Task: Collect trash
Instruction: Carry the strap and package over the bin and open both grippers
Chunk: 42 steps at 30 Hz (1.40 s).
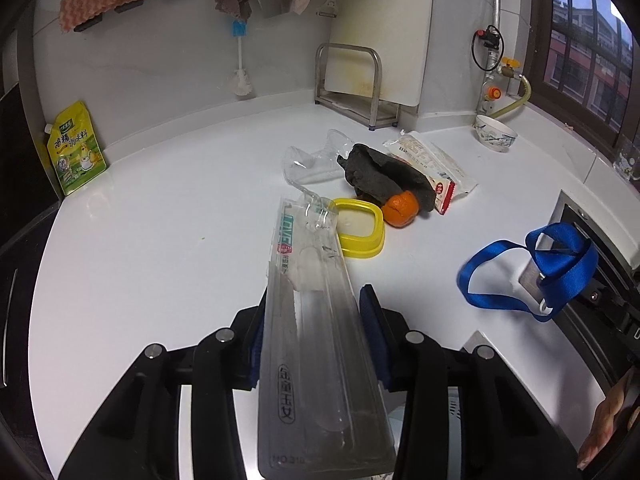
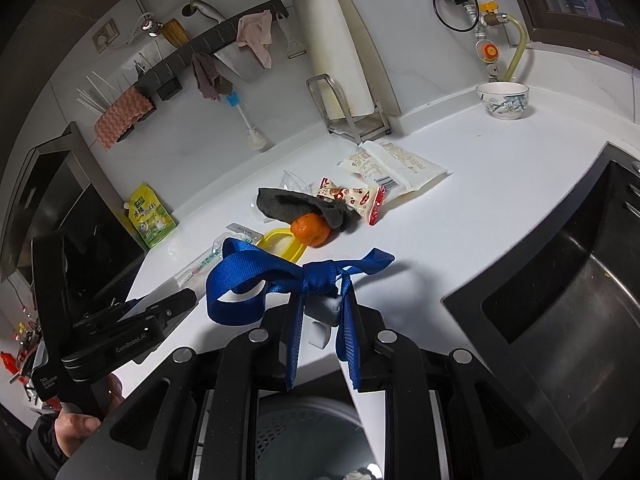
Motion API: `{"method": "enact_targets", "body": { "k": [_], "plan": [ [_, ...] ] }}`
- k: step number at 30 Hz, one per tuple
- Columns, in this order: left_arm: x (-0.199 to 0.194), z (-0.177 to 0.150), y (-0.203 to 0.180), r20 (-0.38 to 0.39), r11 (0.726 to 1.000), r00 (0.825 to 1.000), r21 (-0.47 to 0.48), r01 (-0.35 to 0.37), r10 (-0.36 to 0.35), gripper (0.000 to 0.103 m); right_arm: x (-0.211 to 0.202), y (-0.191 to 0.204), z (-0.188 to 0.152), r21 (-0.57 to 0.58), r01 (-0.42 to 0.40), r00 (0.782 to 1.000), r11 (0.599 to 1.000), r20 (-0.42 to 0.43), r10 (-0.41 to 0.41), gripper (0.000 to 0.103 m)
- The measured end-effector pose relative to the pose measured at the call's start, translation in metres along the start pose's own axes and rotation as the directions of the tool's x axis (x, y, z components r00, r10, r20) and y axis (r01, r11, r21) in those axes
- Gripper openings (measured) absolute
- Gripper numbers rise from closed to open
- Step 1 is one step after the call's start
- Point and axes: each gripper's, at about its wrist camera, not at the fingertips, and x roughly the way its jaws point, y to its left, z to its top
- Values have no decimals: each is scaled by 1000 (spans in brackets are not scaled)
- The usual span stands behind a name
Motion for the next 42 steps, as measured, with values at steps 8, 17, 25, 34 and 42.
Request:
{"method": "enact_targets", "body": {
  "k": [8,17,25,34,42],
  "plan": [
    [-24,-11,4,20,1000,1000,9,21,-22,40,-16,14,-11,-4,0,1000,1000,12,0,19],
    [-46,-29,5,20,998,998,17,55,-55,40,-33,25,-26,-1,-2,1000,1000,18,2,19],
    [-79,-55,-4,31,993,994,60,103,-105,40,-50,35,-53,9,1,1000,1000,9,-1,19],
    [-116,-95,-20,27,976,984,130,173,-178,40,-67,52,-92,-4,18,1000,1000,-25,-18,19],
    [-135,-134,-32,-26,956,971,173,238,-238,40,-77,53,-133,14,42,997,999,-70,-41,19]
  ]
}}
